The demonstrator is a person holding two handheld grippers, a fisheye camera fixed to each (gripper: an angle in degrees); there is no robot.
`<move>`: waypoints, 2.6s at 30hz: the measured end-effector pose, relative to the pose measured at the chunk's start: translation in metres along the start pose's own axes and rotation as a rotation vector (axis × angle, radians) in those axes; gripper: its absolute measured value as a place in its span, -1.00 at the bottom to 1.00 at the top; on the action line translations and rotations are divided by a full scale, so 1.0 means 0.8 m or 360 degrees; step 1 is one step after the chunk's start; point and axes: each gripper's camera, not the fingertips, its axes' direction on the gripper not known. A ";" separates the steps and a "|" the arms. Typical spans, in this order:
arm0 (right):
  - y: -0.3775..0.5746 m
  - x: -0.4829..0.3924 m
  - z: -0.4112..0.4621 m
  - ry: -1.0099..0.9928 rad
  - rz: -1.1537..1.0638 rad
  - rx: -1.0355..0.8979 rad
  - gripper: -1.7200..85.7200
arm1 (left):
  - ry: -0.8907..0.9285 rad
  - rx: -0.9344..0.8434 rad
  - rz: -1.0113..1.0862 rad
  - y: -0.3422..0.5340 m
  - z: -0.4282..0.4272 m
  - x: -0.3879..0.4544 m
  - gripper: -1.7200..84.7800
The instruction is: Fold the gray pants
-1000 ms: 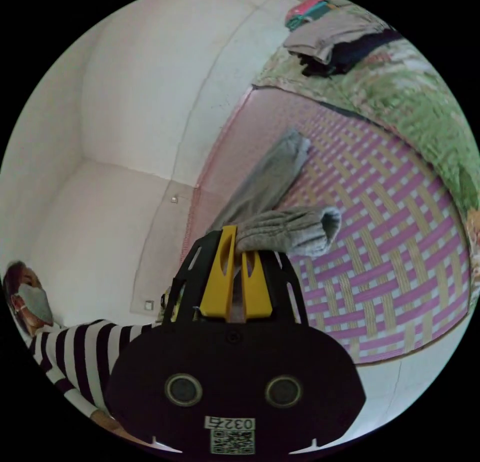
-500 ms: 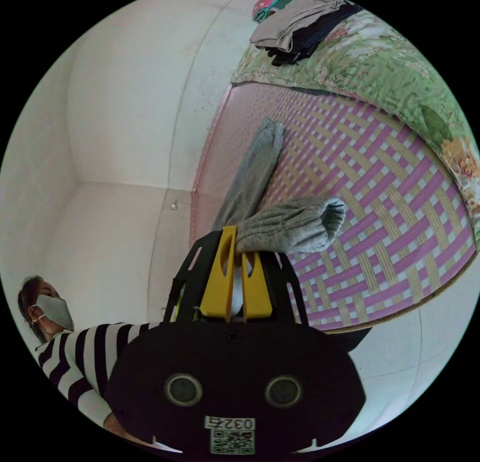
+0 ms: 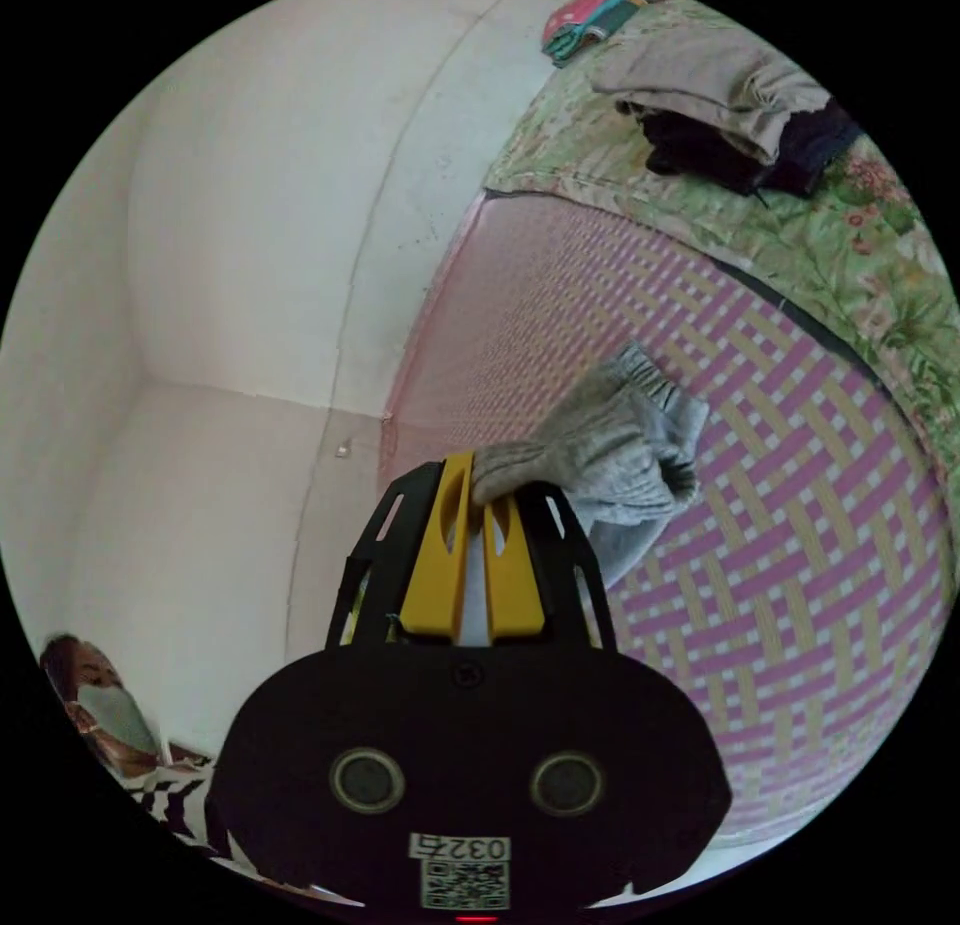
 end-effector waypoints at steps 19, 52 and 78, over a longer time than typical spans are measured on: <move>-0.083 0.004 0.110 0.0170 0.0262 0.0025 -0.68 | -0.0188 0.0112 -0.0084 -0.073 0.088 -0.039 -0.76; -0.114 -0.026 0.088 0.0549 0.0046 -0.0163 -0.86 | -0.0529 0.0205 -0.0099 -0.039 0.076 -0.149 -0.94; -0.057 -0.002 0.176 0.0191 0.0015 -0.0244 -0.95 | -0.0282 0.0195 0.0028 -0.136 0.159 -0.251 -0.99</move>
